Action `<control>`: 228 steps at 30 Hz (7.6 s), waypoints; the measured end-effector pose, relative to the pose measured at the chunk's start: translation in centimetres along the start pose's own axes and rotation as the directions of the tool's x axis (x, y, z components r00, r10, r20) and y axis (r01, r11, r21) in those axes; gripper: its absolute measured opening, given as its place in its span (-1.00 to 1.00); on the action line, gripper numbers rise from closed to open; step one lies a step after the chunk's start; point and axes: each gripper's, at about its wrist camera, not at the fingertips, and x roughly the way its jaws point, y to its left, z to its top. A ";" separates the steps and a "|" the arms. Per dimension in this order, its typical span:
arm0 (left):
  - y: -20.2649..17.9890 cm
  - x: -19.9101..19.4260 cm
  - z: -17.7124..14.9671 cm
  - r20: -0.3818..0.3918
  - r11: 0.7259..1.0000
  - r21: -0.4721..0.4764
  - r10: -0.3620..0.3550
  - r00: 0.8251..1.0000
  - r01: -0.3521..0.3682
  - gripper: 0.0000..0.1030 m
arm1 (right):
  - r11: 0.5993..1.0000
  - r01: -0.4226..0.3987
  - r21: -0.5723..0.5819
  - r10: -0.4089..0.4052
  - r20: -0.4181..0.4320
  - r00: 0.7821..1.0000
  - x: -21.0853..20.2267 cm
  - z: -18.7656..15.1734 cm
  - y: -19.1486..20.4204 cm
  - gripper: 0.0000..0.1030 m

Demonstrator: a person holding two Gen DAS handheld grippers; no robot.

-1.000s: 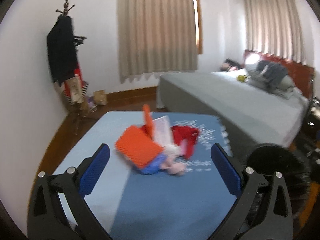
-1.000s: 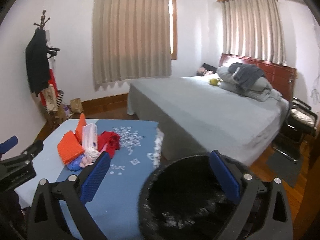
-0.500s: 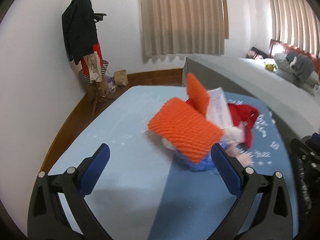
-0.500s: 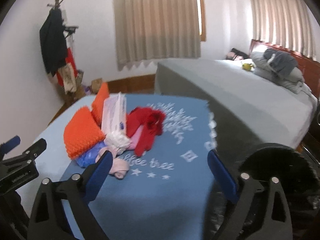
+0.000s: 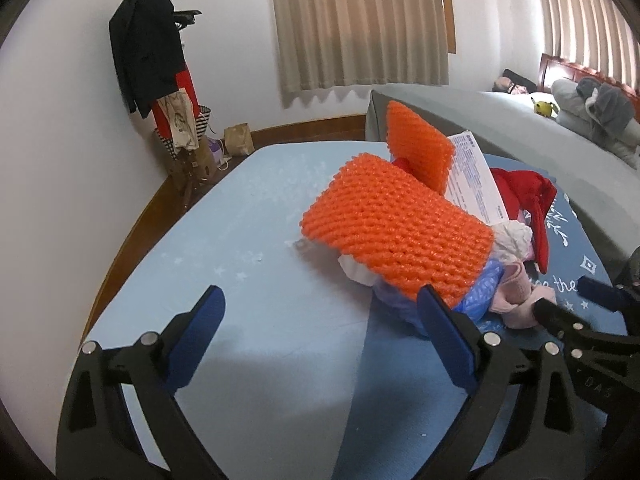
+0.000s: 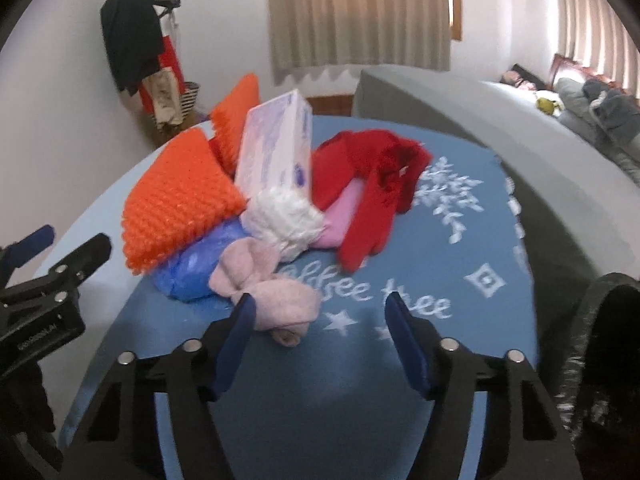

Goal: Collect trash
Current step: 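Close the right gripper on the pink sock while the left tool approaches the orange mesh net, then grasp the orange mesh net with the left gripper while the right lifts the sock, then carry both held items over the black bin and open both grippers, then grasp the red glove with the left gripper, then grasp the blue plastic bag with the right gripper while the left holds the glove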

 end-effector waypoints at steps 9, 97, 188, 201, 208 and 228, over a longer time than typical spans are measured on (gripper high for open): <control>-1.1 0.0 -0.1 -0.010 0.999 -0.012 -0.049 0.999 0.049 0.82 | 0.994 -0.109 -0.032 0.108 -0.020 0.994 -0.3 -0.1 0.7 -0.48; -15.2 -4.3 -2.4 -0.037 0.848 0.159 -0.507 0.861 0.506 0.19 | 0.979 0.110 0.170 -0.124 0.073 0.990 -11.2 -2.6 -12.9 -0.69; -13.9 0.3 -4.6 -0.173 0.920 0.090 -0.364 0.915 0.382 0.24 | 0.970 0.143 0.197 -0.179 0.179 0.967 -13.2 -2.8 -11.7 0.80; -13.8 -0.6 -3.7 -0.145 0.909 0.074 -0.398 0.906 0.411 -0.82 | 0.970 0.146 0.194 -0.181 0.175 0.968 -13.0 -2.6 -11.7 0.80; -12.0 -3.0 -1.6 -0.060 0.909 0.052 -0.410 0.910 0.413 -0.82 | 0.976 0.129 0.176 -0.163 0.193 0.967 -13.2 -1.7 -10.6 0.80; 0.6 -2.9 1.1 0.049 0.980 -0.039 -0.195 0.980 0.197 -0.82 | 0.998 -0.028 0.064 0.015 0.182 0.983 -6.2 2.6 -0.6 0.78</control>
